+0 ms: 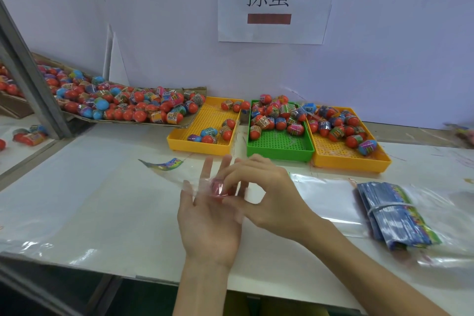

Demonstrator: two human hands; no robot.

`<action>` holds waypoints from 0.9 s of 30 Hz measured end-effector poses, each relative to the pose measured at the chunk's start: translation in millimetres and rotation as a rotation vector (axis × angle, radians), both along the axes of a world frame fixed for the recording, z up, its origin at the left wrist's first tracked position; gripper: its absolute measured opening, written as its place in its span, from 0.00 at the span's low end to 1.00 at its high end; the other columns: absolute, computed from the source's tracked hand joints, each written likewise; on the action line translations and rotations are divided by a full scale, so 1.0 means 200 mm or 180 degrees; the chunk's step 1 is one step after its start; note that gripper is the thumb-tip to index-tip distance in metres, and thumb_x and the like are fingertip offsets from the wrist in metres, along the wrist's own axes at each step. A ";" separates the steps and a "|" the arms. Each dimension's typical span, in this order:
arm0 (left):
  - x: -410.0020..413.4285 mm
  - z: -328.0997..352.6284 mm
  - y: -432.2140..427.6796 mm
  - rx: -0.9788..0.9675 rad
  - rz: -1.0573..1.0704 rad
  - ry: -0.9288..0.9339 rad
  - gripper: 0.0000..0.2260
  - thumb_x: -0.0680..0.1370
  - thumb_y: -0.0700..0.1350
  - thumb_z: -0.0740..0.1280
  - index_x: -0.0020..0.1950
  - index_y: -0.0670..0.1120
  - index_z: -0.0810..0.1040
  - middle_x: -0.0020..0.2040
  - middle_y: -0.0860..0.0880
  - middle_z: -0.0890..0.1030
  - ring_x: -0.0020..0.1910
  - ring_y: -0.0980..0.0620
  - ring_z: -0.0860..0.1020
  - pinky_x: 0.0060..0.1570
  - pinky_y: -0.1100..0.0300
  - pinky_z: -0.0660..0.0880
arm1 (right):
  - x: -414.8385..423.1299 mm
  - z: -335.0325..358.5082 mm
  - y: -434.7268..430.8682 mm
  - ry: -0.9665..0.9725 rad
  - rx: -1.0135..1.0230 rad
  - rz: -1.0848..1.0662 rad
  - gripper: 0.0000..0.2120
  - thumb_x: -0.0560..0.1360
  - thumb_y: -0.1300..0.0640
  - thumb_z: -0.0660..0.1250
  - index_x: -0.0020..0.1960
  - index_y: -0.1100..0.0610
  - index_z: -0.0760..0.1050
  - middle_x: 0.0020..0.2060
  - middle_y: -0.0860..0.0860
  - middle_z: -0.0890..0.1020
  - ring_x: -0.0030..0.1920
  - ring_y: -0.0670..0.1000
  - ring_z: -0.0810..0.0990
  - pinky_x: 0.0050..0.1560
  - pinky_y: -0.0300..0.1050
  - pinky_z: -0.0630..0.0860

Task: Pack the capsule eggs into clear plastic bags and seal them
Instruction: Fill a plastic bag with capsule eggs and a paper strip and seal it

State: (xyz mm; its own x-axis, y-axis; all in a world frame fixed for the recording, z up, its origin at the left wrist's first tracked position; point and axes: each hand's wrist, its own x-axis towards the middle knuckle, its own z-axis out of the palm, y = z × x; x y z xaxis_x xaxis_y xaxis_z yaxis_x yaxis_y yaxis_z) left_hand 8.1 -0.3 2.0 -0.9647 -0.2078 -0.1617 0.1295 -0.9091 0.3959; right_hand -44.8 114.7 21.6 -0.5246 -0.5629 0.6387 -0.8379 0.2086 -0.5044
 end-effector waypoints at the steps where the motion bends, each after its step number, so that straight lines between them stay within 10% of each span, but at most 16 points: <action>1: 0.00 0.00 0.00 -0.0006 -0.0055 0.0002 0.26 0.85 0.59 0.48 0.73 0.47 0.75 0.67 0.42 0.80 0.63 0.45 0.81 0.63 0.48 0.72 | 0.00 -0.01 0.00 0.0129 -0.0024 -0.0091 0.08 0.70 0.64 0.78 0.44 0.55 0.82 0.50 0.47 0.83 0.49 0.49 0.77 0.51 0.46 0.73; 8: 0.00 0.00 0.01 0.0007 -0.0336 0.0027 0.27 0.85 0.60 0.48 0.72 0.47 0.76 0.67 0.41 0.80 0.66 0.42 0.79 0.63 0.47 0.76 | -0.01 -0.04 -0.02 0.0462 -0.0213 -0.0594 0.07 0.72 0.51 0.75 0.43 0.55 0.83 0.48 0.49 0.77 0.49 0.50 0.71 0.50 0.42 0.70; 27: -0.03 -0.01 0.03 -0.0100 -0.0502 0.0191 0.29 0.84 0.63 0.48 0.56 0.44 0.80 0.52 0.42 0.80 0.45 0.48 0.75 0.54 0.51 0.70 | -0.01 -0.04 -0.01 0.0321 0.0127 -0.0810 0.23 0.72 0.60 0.73 0.65 0.49 0.79 0.54 0.40 0.82 0.54 0.44 0.78 0.61 0.48 0.65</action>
State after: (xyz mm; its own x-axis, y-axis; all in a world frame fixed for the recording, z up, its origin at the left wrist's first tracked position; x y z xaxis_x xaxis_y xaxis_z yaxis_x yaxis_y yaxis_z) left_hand 2.7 6.4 -1.0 -0.9935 -0.0571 -0.0987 0.0104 -0.9073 0.4204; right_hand -45.8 112.7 13.7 -0.5873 -0.4469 0.6749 -0.8016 0.4367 -0.4083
